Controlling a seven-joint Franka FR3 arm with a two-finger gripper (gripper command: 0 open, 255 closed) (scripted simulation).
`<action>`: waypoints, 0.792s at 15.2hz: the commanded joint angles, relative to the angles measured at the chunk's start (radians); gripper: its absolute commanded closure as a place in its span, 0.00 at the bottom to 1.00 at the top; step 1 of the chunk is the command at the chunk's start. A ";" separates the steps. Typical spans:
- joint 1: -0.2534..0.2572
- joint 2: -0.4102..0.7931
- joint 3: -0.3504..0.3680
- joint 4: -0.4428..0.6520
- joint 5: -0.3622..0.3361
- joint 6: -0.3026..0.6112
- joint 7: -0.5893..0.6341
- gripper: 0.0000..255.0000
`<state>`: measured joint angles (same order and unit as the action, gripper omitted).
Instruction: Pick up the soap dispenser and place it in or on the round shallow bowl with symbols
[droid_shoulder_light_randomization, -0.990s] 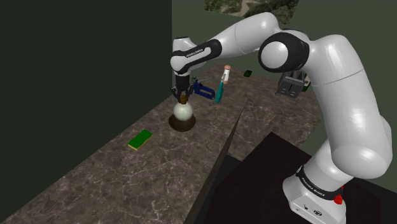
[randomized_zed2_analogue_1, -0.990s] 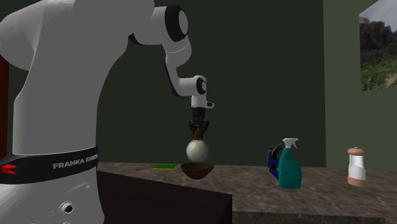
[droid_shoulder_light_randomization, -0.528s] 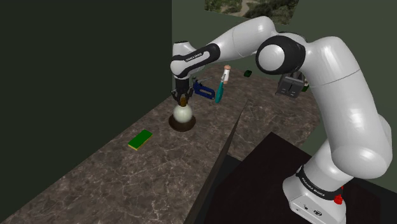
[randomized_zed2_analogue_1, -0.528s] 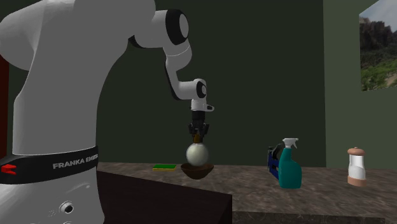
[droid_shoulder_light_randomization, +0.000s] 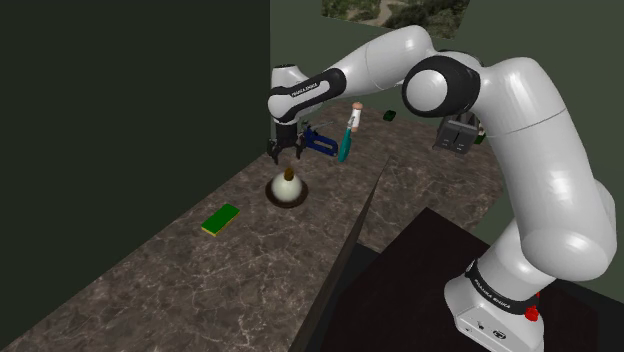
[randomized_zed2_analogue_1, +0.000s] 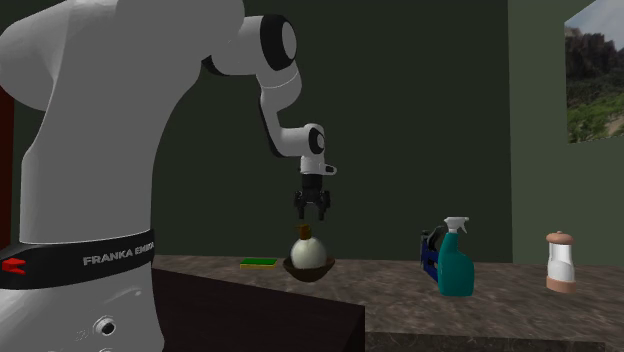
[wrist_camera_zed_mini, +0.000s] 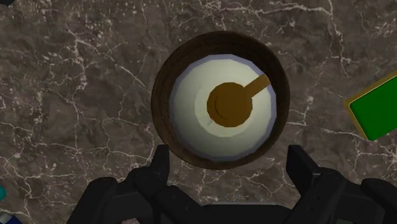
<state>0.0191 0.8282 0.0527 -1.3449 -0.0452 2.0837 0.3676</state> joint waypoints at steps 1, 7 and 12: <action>0.000 0.000 0.000 0.000 0.000 0.000 0.000 0.00; 0.000 -0.051 0.002 0.045 0.003 -0.095 -0.002 0.00; 0.000 -0.051 0.002 0.045 0.003 -0.095 -0.002 0.00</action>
<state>0.0189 0.7776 0.0548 -1.3002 -0.0424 1.9886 0.3657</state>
